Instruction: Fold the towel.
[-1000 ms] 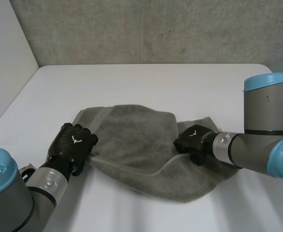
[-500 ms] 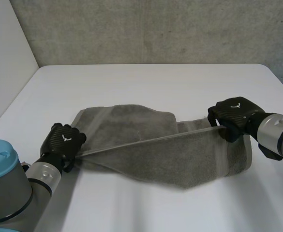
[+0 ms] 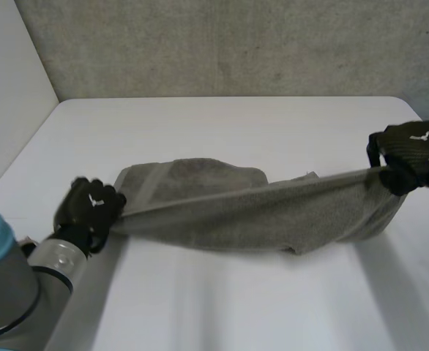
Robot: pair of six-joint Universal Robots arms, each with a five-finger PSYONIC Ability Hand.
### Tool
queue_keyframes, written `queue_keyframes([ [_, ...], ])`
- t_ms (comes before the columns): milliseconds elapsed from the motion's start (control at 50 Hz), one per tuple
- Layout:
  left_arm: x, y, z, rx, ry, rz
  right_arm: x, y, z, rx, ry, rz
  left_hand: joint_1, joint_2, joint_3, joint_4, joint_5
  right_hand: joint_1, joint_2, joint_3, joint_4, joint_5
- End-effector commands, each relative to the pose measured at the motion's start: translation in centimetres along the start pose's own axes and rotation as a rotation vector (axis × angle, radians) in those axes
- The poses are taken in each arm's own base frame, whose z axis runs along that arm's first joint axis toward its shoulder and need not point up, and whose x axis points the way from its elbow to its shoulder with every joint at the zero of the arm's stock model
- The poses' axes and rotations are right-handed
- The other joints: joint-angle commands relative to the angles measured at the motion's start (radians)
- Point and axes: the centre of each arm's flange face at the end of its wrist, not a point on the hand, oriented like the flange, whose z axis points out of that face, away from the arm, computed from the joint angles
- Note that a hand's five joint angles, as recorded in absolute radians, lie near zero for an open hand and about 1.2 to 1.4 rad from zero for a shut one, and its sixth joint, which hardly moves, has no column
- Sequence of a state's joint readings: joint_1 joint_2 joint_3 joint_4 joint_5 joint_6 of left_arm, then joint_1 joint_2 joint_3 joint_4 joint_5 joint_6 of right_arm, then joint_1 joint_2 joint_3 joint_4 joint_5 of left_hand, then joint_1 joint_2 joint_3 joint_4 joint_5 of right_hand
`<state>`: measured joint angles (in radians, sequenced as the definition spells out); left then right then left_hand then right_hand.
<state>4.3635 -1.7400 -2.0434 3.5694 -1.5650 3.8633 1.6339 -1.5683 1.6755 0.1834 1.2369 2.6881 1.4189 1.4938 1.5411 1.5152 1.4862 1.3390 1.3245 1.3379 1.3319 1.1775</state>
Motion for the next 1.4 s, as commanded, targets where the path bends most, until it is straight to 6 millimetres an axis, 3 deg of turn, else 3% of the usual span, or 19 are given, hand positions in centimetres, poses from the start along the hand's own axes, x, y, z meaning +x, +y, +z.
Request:
queue_keyframes([
  [20, -6.1, -7.2, -3.0, 0.248, -0.245, 0.051, 1.2, -4.4, -2.8, 0.12, 0.064, -0.057, -0.023, -0.097, -0.145, -0.119, -0.264, 0.057, 0.072, 0.058, 0.064, 0.044],
  [40, -6.2, -7.3, -3.1, 0.248, -0.245, 0.051, 1.3, -4.5, -2.8, 0.12, 0.064, -0.057, -0.023, -0.097, -0.145, -0.119, -0.264, 0.057, 0.072, 0.058, 0.064, 0.044],
  [140, -11.7, -13.5, -7.4, 0.42, -0.434, 0.027, 2.5, -9.8, -6.7, 0.227, 0.124, -0.138, -0.023, -0.097, -0.145, -0.119, -0.264, 0.057, 0.072, 0.058, 0.064, 0.044],
  [280, -13.5, -15.3, -7.9, 0.388, -0.402, 0.004, 3.4, -11.1, -7.5, 0.184, 0.148, -0.242, -0.023, -0.097, -0.145, -0.119, -0.264, 0.057, 0.072, 0.058, 0.064, 0.044],
  [380, -11.9, -13.2, -3.9, 0.247, -0.261, -0.032, 3.3, -9.3, -4.7, 0.074, 0.1, -0.292, -0.023, -0.097, -0.145, -0.119, -0.264, 0.057, 0.072, 0.058, 0.064, 0.044],
  [540, -8.6, -8.2, 3.8, 0.021, -0.076, -0.032, -1.7, -5.1, 1.2, -0.116, -0.053, -0.387, -0.023, -0.097, -0.145, -0.119, -0.264, 0.057, 0.072, 0.058, 0.064, 0.044],
  [660, -8.9, -8.0, 9.0, 0.018, -0.087, -0.019, -2.7, -4.1, 6.3, -0.092, -0.007, -0.453, -0.023, -0.097, -0.145, -0.119, -0.264, 0.057, 0.072, 0.058, 0.064, 0.044],
  [700, -9.7, -8.9, 10.0, 0.051, -0.12, -0.012, -2.4, -4.8, 7.6, -0.023, 0.037, -0.455, -0.023, -0.097, -0.145, -0.119, -0.264, 0.057, 0.072, 0.058, 0.064, 0.044],
  [740, -10.7, -10.1, 10.6, 0.093, -0.153, -0.009, -0.8, -8.4, 9.4, 0.19, 0.197, -0.437, -0.023, -0.097, -0.145, -0.119, -0.264, 0.057, 0.072, 0.058, 0.064, 0.044],
  [780, -13.6, -13.2, 11.1, 0.217, -0.255, -0.03, 0.1, -10.4, 9.8, 0.31, 0.289, -0.419, -0.023, -0.097, -0.145, -0.119, -0.264, 0.057, 0.072, 0.058, 0.064, 0.044],
  [800, -13.6, -13.2, 11.1, 0.218, -0.256, -0.03, 0.1, -10.4, 9.8, 0.311, 0.289, -0.419, -0.023, -0.097, -0.145, -0.119, -0.264, 0.057, 0.072, 0.058, 0.064, 0.044],
  [840, -16.0, -16.8, 10.6, 0.387, -0.377, -0.073, 1.7, -14.2, 9.5, 0.561, 0.453, -0.373, -0.023, -0.097, -0.145, -0.119, -0.264, 0.057, 0.072, 0.058, 0.064, 0.044],
  [900, -17.0, -17.7, 10.5, 0.454, -0.425, -0.113, 2.9, -17.0, 7.7, 0.747, 0.576, -0.344, -0.023, -0.097, -0.145, -0.119, -0.264, 0.057, 0.072, 0.058, 0.064, 0.044],
  [960, -19.1, -19.0, 9.5, 0.557, -0.512, -0.206, 3.1, -17.3, 7.2, 0.771, 0.591, -0.346, -0.023, -0.097, -0.145, -0.119, -0.264, 0.057, 0.072, 0.058, 0.064, 0.044],
  [1060, -19.4, -18.3, 8.4, 0.595, -0.513, -0.307, 2.7, -15.3, 7.6, 0.681, 0.538, -0.354, -0.023, -0.097, -0.145, -0.119, -0.264, 0.057, 0.072, 0.058, 0.064, 0.044],
  [1240, -14.0, -10.8, 9.7, 0.383, -0.354, -0.314, -0.2, -10.3, 8.4, 0.49, 0.296, -0.379, -0.023, -0.097, -0.145, -0.119, -0.264, 0.057, 0.072, 0.058, 0.064, 0.044],
  [1340, -10.3, -5.4, 9.7, 0.277, -0.274, -0.311, -2.5, -4.6, 9.2, 0.327, 0.14, -0.376, -0.023, -0.097, -0.145, -0.119, -0.264, 0.057, 0.072, 0.058, 0.064, 0.044],
  [1360, -10.3, -5.4, 9.7, 0.277, -0.274, -0.311, -2.5, -4.5, 9.2, 0.326, 0.14, -0.376, -0.023, -0.097, -0.145, -0.119, -0.264, 0.057, 0.072, 0.058, 0.064, 0.044],
  [1400, -9.1, -4.4, 9.6, 0.265, -0.247, -0.311, -3.4, -1.3, 9.3, 0.234, 0.093, -0.369, -0.023, -0.097, -0.145, -0.119, -0.264, 0.057, 0.072, 0.058, 0.064, 0.044],
])
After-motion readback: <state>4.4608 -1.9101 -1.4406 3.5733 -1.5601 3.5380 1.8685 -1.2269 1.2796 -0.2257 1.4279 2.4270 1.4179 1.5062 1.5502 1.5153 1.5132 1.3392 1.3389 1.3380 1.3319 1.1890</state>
